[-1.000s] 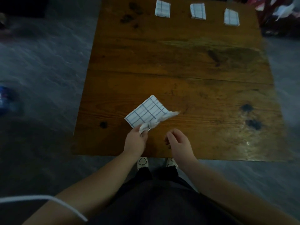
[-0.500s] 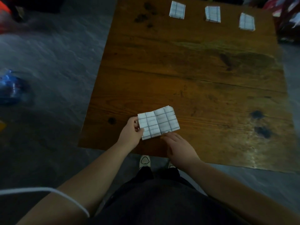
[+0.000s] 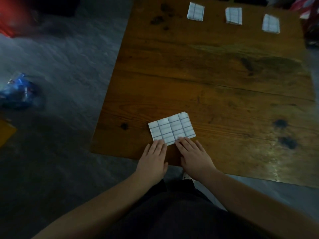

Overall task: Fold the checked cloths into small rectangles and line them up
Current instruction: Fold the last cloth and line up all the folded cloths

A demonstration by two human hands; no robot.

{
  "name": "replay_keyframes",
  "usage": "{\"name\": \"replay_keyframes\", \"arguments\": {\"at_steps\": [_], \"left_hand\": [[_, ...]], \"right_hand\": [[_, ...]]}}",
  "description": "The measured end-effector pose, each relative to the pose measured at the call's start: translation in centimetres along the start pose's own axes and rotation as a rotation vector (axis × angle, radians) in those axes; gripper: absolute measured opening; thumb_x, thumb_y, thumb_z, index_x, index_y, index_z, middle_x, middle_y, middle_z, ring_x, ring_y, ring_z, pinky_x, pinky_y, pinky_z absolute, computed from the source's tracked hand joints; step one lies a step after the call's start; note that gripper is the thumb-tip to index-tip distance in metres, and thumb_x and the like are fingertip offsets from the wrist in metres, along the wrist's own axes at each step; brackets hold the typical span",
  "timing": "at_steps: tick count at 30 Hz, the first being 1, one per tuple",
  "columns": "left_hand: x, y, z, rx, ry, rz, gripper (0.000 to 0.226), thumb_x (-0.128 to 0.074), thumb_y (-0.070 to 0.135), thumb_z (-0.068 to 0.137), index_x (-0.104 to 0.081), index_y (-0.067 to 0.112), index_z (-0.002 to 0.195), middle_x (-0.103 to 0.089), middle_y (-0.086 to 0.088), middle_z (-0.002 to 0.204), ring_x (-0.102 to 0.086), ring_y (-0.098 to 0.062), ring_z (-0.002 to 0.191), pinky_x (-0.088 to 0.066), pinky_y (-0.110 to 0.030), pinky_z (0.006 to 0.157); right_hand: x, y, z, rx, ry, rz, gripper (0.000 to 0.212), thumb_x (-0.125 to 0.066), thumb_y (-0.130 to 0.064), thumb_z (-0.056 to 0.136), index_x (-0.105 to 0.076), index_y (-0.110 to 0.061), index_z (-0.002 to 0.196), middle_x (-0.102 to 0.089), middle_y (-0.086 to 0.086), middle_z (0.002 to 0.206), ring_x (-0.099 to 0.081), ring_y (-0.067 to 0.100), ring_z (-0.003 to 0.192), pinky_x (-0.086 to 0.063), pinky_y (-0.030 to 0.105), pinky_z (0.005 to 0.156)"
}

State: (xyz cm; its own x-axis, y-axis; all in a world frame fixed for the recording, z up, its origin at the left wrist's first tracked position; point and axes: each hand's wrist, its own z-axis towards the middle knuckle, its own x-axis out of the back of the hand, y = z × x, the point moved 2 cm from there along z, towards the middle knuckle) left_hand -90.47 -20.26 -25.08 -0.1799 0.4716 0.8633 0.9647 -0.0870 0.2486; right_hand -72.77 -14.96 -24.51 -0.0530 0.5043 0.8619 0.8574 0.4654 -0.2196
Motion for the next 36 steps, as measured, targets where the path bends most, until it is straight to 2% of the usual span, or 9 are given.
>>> {"name": "replay_keyframes", "arguments": {"at_steps": [3,7,11,17,20,24,28,32,36], "left_hand": [[-0.8,0.0,-0.5,0.015,-0.003,0.029,0.076,-0.036,0.048,0.104,0.000,0.013,0.162,0.002,-0.006,0.171,0.008,-0.022,0.156,-0.003,-0.047,0.127],[-0.6,0.2,-0.6,0.023,0.009,0.051,0.076,-0.035,0.047,0.104,-0.001,0.013,0.162,0.004,-0.008,0.170,0.010,-0.025,0.156,0.001,-0.049,0.126],[-0.3,1.6,0.4,-0.025,0.014,0.068,0.075,-0.034,0.044,0.104,-0.002,0.009,0.162,0.002,-0.011,0.170,0.010,-0.027,0.156,0.000,-0.048,0.126],[-1.2,1.8,1.1,-0.035,0.002,0.072,0.075,-0.032,0.046,0.105,0.003,0.009,0.161,0.006,-0.012,0.170,0.012,-0.026,0.156,0.000,-0.046,0.127],[-1.5,1.0,0.1,-0.013,0.035,0.048,0.075,-0.031,0.048,0.105,0.001,0.009,0.161,0.004,-0.011,0.170,0.009,-0.024,0.156,0.002,-0.043,0.127],[-1.6,-0.3,-1.4,0.035,0.032,0.029,0.074,-0.026,0.050,0.106,0.001,0.008,0.161,0.006,-0.010,0.170,0.010,-0.021,0.156,0.012,-0.036,0.121],[-1.2,-0.9,-2.0,0.052,0.037,0.005,0.073,-0.025,0.049,0.106,-0.002,0.007,0.161,0.004,-0.010,0.170,0.009,-0.021,0.156,0.013,-0.035,0.119],[-0.3,0.8,-1.1,-0.006,0.078,0.003,0.074,-0.032,0.048,0.105,-0.003,0.008,0.161,0.001,-0.010,0.170,0.008,-0.021,0.156,0.010,-0.037,0.122],[-0.2,2.4,0.9,-0.049,0.043,0.031,0.073,-0.032,0.046,0.105,-0.004,0.008,0.161,-0.002,-0.011,0.170,0.005,-0.023,0.157,0.004,-0.042,0.127]], "right_hand": [[0.1,0.0,0.0,0.015,0.017,-0.008,0.066,-0.037,-0.036,0.104,-0.010,-0.026,0.163,-0.005,-0.003,0.171,0.003,0.014,0.157,0.003,0.044,0.126],[0.1,-0.2,0.1,0.032,0.027,-0.024,0.066,-0.036,-0.035,0.104,-0.009,-0.023,0.163,-0.004,-0.003,0.171,0.003,0.013,0.157,0.004,0.042,0.126],[-0.4,0.0,0.5,0.066,0.004,-0.058,0.068,-0.038,-0.036,0.105,-0.005,-0.020,0.163,0.000,-0.002,0.171,0.007,0.013,0.156,0.006,0.041,0.125],[-0.3,0.6,0.4,0.066,-0.047,-0.114,0.067,-0.030,-0.038,0.107,0.004,-0.022,0.162,0.015,-0.007,0.165,0.012,0.012,0.155,0.006,0.044,0.126],[-0.1,1.6,0.0,0.019,-0.026,-0.093,0.067,-0.030,-0.037,0.106,0.003,-0.022,0.162,0.009,-0.005,0.169,0.009,0.012,0.156,0.003,0.044,0.127],[0.2,3.7,-0.7,-0.124,-0.040,-0.064,0.066,-0.025,-0.040,0.107,0.004,-0.021,0.163,0.008,-0.005,0.171,0.010,0.012,0.156,0.003,0.042,0.127],[0.5,3.9,-0.9,-0.202,-0.019,-0.010,0.066,-0.026,-0.040,0.107,0.001,-0.018,0.163,0.003,-0.002,0.171,0.007,0.015,0.157,0.002,0.041,0.128],[0.7,1.4,-0.4,-0.061,0.015,0.021,0.065,-0.031,-0.037,0.106,-0.003,-0.020,0.163,0.000,-0.002,0.171,0.008,0.012,0.156,0.006,0.040,0.126],[-0.2,-0.6,0.4,0.062,-0.055,-0.070,0.068,-0.033,-0.038,0.107,0.001,-0.021,0.163,0.006,-0.003,0.171,0.011,0.012,0.156,0.008,0.040,0.126]]}}
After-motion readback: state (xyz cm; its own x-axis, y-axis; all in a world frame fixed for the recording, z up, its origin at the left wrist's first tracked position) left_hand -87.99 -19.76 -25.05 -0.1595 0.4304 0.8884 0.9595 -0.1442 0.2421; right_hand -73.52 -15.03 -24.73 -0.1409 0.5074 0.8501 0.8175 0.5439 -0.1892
